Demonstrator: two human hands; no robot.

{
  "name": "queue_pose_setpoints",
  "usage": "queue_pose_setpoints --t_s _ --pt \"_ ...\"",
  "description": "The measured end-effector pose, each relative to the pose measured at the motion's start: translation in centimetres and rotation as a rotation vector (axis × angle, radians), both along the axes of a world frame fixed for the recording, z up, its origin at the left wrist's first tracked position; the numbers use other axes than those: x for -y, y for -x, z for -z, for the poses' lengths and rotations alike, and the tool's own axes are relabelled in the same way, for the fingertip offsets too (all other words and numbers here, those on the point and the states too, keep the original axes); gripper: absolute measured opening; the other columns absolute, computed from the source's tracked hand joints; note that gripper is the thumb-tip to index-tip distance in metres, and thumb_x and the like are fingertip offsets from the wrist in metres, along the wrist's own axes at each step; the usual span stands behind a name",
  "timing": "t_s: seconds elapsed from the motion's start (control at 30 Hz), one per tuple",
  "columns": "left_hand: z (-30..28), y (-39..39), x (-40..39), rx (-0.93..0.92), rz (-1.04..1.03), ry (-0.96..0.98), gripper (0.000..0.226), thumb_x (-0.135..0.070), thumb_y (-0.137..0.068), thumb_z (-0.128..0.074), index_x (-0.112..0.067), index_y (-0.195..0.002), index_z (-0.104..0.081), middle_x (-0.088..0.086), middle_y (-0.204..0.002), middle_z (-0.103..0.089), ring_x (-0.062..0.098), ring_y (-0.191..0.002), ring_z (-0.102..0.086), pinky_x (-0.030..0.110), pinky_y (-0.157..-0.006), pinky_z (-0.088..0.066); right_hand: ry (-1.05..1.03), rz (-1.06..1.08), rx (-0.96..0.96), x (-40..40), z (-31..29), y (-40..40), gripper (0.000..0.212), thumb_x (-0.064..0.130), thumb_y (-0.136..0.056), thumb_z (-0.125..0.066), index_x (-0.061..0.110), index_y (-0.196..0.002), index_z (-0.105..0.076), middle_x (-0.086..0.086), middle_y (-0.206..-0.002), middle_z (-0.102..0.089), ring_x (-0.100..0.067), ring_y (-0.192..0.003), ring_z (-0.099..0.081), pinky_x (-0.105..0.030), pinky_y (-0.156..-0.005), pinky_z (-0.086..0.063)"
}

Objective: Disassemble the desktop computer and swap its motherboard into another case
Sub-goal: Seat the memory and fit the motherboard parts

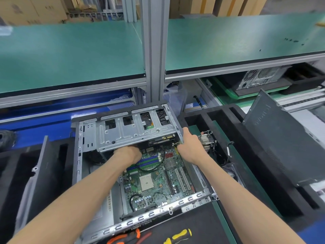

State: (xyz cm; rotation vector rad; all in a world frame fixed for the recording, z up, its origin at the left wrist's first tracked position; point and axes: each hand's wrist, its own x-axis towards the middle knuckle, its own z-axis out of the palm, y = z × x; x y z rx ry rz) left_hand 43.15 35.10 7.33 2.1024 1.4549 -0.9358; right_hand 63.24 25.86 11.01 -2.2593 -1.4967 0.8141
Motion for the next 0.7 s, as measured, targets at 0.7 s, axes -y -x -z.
queue_pose_setpoints --t_s 0.7 --pt "-0.8 1.2 3.1 0.377 0.344 -0.230 0.012 -0.025 -0.094 -0.052 -0.016 -0.097 -0.060 0.006 -0.097 -0.057 0.029 -0.090 -0.062 0.040 -0.077 -0.054 -0.412 -0.300 0.513 1.3 -0.4 1.3 0.070 0.014 -0.073 -0.060 0.009 -0.140 -0.038 -0.012 -0.134 -0.041 -0.031 -0.116 -0.042 -0.043 -0.087 -0.047"
